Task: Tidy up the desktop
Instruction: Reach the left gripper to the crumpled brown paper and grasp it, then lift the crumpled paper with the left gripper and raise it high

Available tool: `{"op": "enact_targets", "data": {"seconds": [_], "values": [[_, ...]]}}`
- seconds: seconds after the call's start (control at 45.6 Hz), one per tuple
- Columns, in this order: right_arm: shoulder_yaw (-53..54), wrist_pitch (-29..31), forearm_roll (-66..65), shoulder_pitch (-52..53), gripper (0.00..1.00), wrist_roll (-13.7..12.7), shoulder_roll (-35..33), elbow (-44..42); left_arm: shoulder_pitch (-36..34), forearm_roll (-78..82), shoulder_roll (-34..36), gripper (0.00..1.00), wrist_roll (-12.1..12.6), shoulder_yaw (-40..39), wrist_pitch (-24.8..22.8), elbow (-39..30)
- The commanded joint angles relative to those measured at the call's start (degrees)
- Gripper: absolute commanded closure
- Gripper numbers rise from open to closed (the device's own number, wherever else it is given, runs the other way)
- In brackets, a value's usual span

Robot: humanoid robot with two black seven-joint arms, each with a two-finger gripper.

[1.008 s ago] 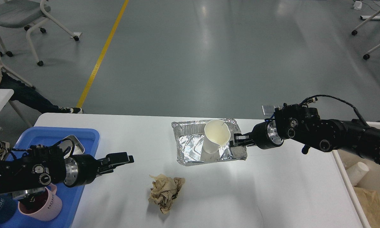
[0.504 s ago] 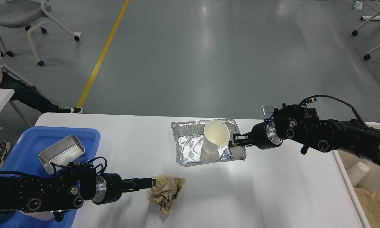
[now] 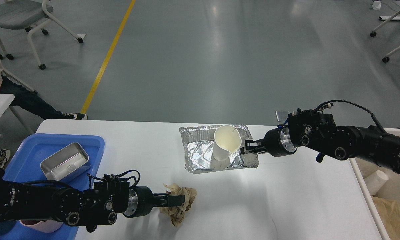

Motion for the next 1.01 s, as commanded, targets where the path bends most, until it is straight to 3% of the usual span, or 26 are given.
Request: {"op": "enact_targets", "data": {"seconds": [0.0,0.066,0.11,0.153,0.307,0.438,0.635,0.811,0.986], "values": [[0.00,0.00,0.01,0.00,1.00,-0.09,0.07,0.00,0.52,-0.09,-2.37,0.25,0.42,1.82,0.37,1.02],[0.00,0.00,0.01,0.09,1.00,-0.09,0.07,0.00,0.52,-0.18,-3.77,0.40,0.07,3.67,0.81,1.28],[0.00,0.00,0.01,0.09,1.00,0.00,0.07,0.00,0.61,-0.52,-4.39,0.58,-0.01,4.37,0.81,1.37],[0.00,0.00,0.01,0.09,1.00,0.00,0.07,0.00,0.61,-0.88,-4.92,0.69,-0.19,4.81,0.81,1.37],[0.00,0.00,0.01,0.09,1.00,-0.09,0.07,0.00,0.17,-1.23,-4.75,0.99,-1.59,4.46,0.81,1.28],[-0.53,0.00,-0.07,0.00,1.00,0.00,0.42,-0.09,-0.88,-1.84,-2.90,1.00,-4.14,4.29,0.90,-1.08],[-0.80,0.00,-0.07,0.26,1.00,0.00,0.51,-0.18,-3.08,-2.20,4.03,1.00,-4.41,4.29,1.16,-6.18],[-0.80,0.00,-0.07,0.44,1.00,0.00,0.51,-0.18,-7.04,-2.11,16.68,1.00,-4.23,4.90,1.07,-14.35],[-0.80,0.00,-0.07,0.09,1.00,0.00,0.77,-0.35,-9.67,-1.85,30.75,1.00,-4.41,4.90,-0.68,-18.04]]}}
